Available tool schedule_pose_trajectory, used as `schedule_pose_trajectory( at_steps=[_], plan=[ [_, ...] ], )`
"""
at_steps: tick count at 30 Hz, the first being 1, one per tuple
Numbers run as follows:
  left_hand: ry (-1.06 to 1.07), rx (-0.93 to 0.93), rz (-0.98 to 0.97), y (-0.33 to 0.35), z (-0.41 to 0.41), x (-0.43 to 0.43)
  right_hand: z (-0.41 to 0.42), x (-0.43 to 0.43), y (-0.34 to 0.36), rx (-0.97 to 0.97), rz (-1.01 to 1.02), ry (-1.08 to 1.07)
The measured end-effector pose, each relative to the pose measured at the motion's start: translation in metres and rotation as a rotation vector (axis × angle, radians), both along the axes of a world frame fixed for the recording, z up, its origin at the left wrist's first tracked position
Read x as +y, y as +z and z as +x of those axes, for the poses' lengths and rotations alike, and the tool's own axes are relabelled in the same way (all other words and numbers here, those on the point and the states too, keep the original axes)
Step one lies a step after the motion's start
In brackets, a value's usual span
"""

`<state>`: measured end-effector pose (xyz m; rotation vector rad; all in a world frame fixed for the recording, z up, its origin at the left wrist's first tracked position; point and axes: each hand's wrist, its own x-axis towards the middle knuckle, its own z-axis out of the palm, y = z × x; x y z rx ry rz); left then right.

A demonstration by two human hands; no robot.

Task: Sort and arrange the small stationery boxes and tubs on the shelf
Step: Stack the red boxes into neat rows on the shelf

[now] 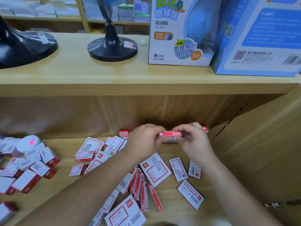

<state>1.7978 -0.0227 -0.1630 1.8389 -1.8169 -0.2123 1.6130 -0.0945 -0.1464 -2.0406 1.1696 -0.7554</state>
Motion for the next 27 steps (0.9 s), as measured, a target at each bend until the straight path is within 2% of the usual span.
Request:
schedule_pose_trajectory(
  at_steps=[2, 5, 13, 16, 19, 21, 24, 27],
  plan=[
    [0.04, -0.058, 0.012, -0.001, -0.004, -0.008, -0.003, -0.001, -0.005, 0.061, -0.107, -0.094],
    [0.095, -0.062, 0.004, -0.004, -0.012, -0.021, -0.017, 0.0, -0.011, -0.041, -0.176, -0.165],
    [0.151, -0.354, -0.09, -0.015, -0.031, -0.029, -0.056, 0.029, -0.021, -0.204, 0.018, -0.284],
    [0.212, -0.277, 0.034, -0.007, -0.031, -0.032, -0.076, 0.038, -0.034, -0.027, 0.035, -0.291],
    [0.22, -0.154, -0.051, 0.0, -0.031, -0.019, -0.09, 0.048, -0.041, 0.114, 0.127, -0.244],
    [0.121, -0.097, -0.05, 0.002, -0.033, -0.001, -0.092, 0.055, -0.038, 0.139, 0.194, -0.191],
    [-0.083, -0.086, 0.11, 0.003, -0.025, 0.031, -0.093, 0.059, -0.038, 0.196, 0.216, -0.153],
    [-0.039, -0.161, 0.153, 0.011, -0.001, 0.065, -0.089, 0.067, -0.034, 0.258, 0.072, -0.169]
  ],
)
